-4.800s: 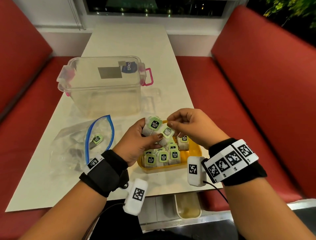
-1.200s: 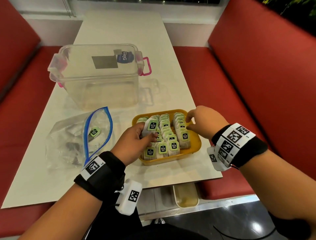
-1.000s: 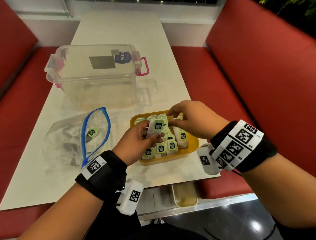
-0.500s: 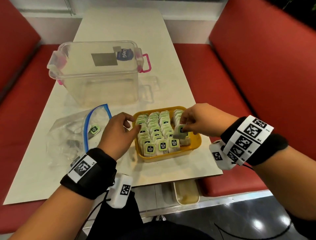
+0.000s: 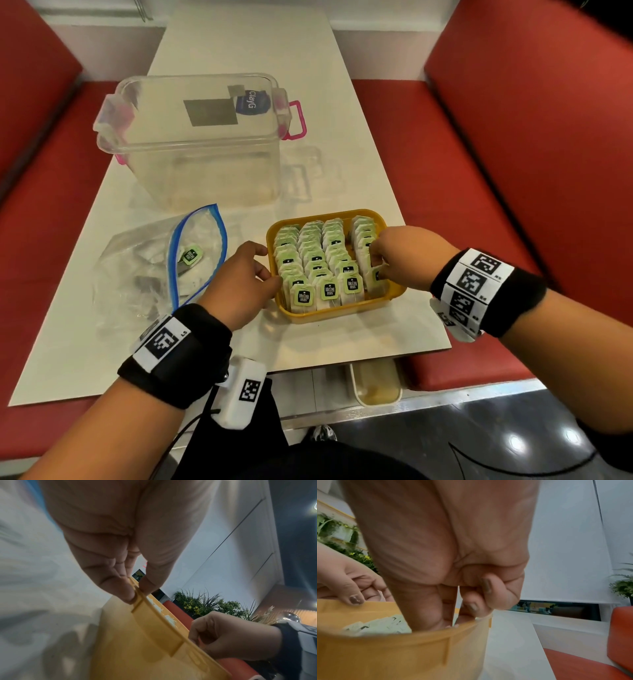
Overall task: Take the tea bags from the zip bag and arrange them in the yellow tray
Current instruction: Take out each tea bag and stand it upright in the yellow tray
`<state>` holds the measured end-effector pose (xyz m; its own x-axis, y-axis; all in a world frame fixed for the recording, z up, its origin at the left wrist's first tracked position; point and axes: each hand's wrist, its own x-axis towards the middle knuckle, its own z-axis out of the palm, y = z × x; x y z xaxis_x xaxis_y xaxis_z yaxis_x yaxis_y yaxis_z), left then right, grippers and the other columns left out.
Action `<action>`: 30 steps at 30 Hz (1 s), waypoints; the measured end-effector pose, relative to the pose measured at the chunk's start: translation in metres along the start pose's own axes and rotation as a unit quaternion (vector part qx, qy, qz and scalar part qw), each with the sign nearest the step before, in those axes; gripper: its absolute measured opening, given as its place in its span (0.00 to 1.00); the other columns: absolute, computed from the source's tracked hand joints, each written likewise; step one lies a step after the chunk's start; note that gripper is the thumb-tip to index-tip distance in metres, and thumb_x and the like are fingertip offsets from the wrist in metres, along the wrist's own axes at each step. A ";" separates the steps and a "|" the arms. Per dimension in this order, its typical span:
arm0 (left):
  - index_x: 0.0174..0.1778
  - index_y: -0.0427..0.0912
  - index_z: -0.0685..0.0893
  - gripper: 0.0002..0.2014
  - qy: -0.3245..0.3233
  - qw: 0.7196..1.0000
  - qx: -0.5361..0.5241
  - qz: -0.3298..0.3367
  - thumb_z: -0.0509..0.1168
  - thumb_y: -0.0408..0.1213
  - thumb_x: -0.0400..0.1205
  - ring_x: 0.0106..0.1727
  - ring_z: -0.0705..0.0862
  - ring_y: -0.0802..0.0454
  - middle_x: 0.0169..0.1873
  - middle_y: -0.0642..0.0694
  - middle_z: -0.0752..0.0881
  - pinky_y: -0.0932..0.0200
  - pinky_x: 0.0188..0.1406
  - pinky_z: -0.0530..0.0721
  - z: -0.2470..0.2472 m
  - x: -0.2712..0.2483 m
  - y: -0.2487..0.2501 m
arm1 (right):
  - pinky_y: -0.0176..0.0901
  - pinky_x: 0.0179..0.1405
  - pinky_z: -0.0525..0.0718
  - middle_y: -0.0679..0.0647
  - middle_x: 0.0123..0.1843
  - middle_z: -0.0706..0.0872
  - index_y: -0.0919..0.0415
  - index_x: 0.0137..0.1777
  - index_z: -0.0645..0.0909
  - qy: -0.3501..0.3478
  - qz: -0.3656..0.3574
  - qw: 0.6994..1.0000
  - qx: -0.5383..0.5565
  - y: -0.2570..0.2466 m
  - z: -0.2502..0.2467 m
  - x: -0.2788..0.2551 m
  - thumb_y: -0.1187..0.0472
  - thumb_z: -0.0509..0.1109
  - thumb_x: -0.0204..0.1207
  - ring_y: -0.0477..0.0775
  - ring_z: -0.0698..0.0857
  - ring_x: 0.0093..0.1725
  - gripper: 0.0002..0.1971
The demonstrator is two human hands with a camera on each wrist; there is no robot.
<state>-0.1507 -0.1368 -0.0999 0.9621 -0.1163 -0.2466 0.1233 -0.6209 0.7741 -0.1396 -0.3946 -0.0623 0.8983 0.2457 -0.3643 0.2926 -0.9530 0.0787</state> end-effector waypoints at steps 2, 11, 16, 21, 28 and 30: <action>0.67 0.43 0.73 0.22 -0.003 1.000 -0.005 -0.001 0.70 0.35 0.78 0.36 0.88 0.48 0.38 0.45 0.84 0.48 0.43 0.88 0.000 0.000 0.001 | 0.43 0.37 0.76 0.54 0.50 0.84 0.56 0.52 0.84 0.002 -0.001 1.000 -0.023 0.000 0.003 0.002 0.60 0.66 0.75 0.58 0.84 0.49 0.08; 0.69 0.43 0.73 0.23 0.001 1.000 0.006 0.001 0.71 0.39 0.79 0.36 0.87 0.50 0.40 0.46 0.85 0.51 0.43 0.85 -0.002 -0.002 0.001 | 0.46 0.46 0.81 0.56 0.57 0.82 0.56 0.62 0.80 0.003 0.006 1.000 0.018 -0.001 -0.002 0.002 0.62 0.69 0.76 0.58 0.83 0.53 0.14; 0.68 0.45 0.73 0.24 0.020 1.000 0.020 0.013 0.71 0.46 0.79 0.42 0.86 0.48 0.46 0.46 0.82 0.52 0.43 0.84 -0.010 -0.011 0.003 | 0.40 0.41 0.72 0.50 0.50 0.81 0.53 0.60 0.81 0.048 -0.004 0.996 0.072 -0.010 -0.027 -0.004 0.55 0.74 0.73 0.51 0.78 0.46 0.15; 0.61 0.50 0.79 0.14 0.101 0.991 -0.011 0.087 0.69 0.44 0.80 0.47 0.83 0.64 0.49 0.52 0.81 0.72 0.42 0.78 -0.035 -0.037 0.010 | 0.39 0.43 0.70 0.48 0.46 0.81 0.52 0.56 0.82 0.105 -0.080 0.983 0.128 -0.059 -0.065 0.003 0.49 0.72 0.74 0.51 0.80 0.48 0.13; 0.51 0.51 0.84 0.07 0.271 0.955 -0.049 0.114 0.64 0.34 0.83 0.50 0.79 0.73 0.49 0.58 0.81 0.80 0.38 0.75 -0.083 -0.077 -0.018 | 0.42 0.42 0.71 0.61 0.52 0.87 0.67 0.54 0.83 0.089 -0.179 0.978 0.058 -0.163 -0.092 0.040 0.63 0.61 0.83 0.61 0.83 0.53 0.11; 0.52 0.53 0.83 0.09 0.304 0.947 -0.029 0.095 0.63 0.33 0.84 0.51 0.79 0.70 0.50 0.60 0.79 0.77 0.40 0.74 -0.095 -0.081 -0.037 | 0.43 0.42 0.70 0.62 0.54 0.87 0.69 0.51 0.83 0.047 -0.190 0.981 0.022 -0.185 -0.091 0.051 0.66 0.60 0.83 0.61 0.84 0.54 0.10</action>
<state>-0.2097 -0.0306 -0.0534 0.9281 0.2571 0.2692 -0.0707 -0.5881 0.8057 -0.1179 -0.1896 -0.0115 0.7545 0.5970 -0.2726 0.5987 -0.7962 -0.0866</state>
